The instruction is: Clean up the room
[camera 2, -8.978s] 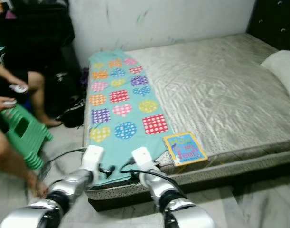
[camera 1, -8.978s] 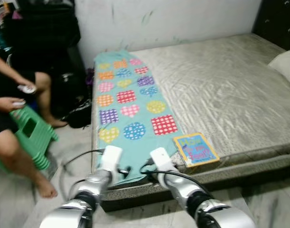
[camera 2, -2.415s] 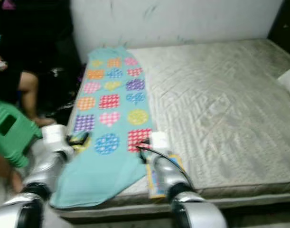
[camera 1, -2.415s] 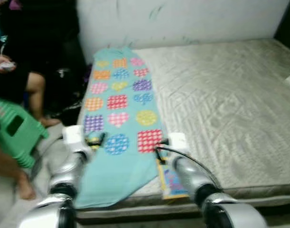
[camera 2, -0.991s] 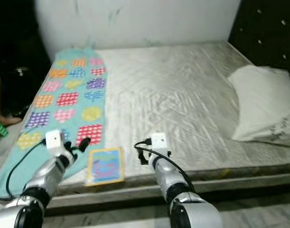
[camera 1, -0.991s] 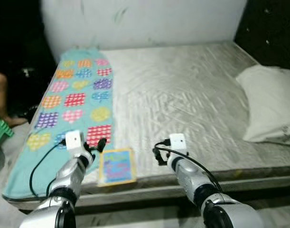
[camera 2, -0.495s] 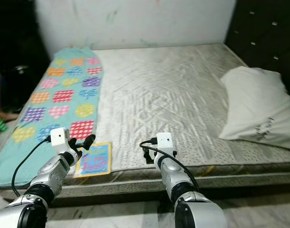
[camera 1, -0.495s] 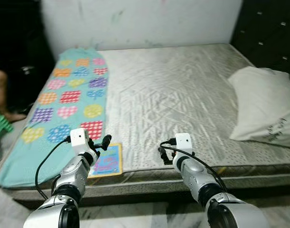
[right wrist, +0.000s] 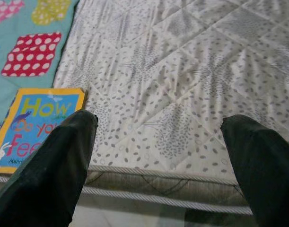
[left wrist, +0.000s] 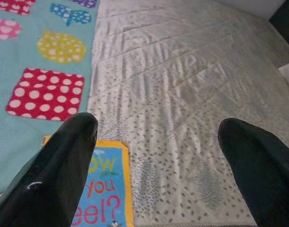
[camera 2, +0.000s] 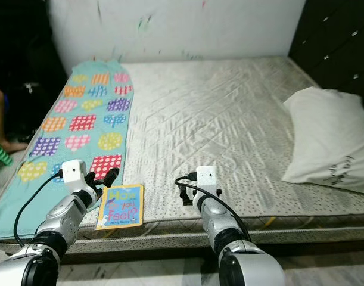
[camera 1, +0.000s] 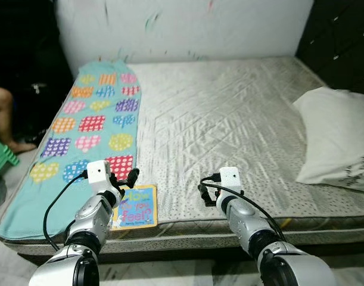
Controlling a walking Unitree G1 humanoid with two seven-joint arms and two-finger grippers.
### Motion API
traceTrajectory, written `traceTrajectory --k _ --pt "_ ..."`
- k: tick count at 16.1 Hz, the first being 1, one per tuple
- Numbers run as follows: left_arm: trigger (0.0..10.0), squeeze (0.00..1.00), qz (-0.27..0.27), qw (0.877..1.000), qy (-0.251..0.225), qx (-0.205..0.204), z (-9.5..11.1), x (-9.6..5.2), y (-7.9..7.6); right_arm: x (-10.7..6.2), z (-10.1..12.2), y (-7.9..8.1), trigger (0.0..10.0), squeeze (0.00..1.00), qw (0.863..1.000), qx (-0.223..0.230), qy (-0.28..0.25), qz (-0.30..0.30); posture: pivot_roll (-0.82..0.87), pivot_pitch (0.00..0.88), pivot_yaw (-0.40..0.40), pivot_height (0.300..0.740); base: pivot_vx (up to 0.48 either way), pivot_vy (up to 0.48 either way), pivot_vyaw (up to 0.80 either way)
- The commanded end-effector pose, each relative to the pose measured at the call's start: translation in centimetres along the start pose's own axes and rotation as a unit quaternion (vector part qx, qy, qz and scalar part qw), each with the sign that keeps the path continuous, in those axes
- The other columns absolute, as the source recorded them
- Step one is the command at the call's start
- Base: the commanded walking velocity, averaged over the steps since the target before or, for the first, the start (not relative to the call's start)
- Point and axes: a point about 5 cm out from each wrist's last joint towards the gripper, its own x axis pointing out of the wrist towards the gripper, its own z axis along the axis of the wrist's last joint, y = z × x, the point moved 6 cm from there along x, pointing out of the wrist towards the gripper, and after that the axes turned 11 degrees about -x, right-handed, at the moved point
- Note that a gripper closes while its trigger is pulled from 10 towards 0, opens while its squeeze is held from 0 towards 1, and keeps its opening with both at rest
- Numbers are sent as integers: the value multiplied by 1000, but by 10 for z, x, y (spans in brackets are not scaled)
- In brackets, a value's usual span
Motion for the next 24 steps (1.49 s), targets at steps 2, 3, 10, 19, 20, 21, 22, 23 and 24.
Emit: traceTrajectory --k 2,3,10,19,20,21,22,23,24 --pt "10000 0 1 1000 -5 7 6 0 3 2 10 3 10000 0 1000 -2 -12 3 -65 0 42 740 249 0 0" --pt "10000 0 1 1000 -5 7 6 0 3 2 9 3 10000 0 1000 -2 -12 3 -65 0 43 740 255 0 0" --pt "10000 0 2 1000 -5 8 7 0 2 2 12 4 10000 0 1000 -4 -14 4 -65 0 43 740 291 0 0" --pt "10000 0 8 1000 -4 6 7 1 4 2 18 3 10000 0 1000 -2 -27 3 -61 0 42 740 144 0 0" --pt "10000 0 11 1000 -5 10 7 0 5 2 24 2 10000 0 999 2 -41 2 -53 0 41 740 0 0 0" --pt "10000 0 11 1000 -12 22 11 1 4 2 33 -2 10000 0 998 7 -60 0 -47 0 41 740 0 0 0" --pt "10000 0 13 999 -12 36 12 1 5 1 40 -5 10000 0 997 -4 -75 -3 -49 0 44 740 0 0 0" --pt "10000 0 -7 999 -17 44 14 0 0 1 47 -7 10000 0 996 -3 -91 0 -52 0 47 740 0 0 0" --pt "10000 0 -24 997 -23 69 15 -3 -3 -1 52 -11 10000 0 994 -2 -107 0 -54 0 49 740 0 0 0"
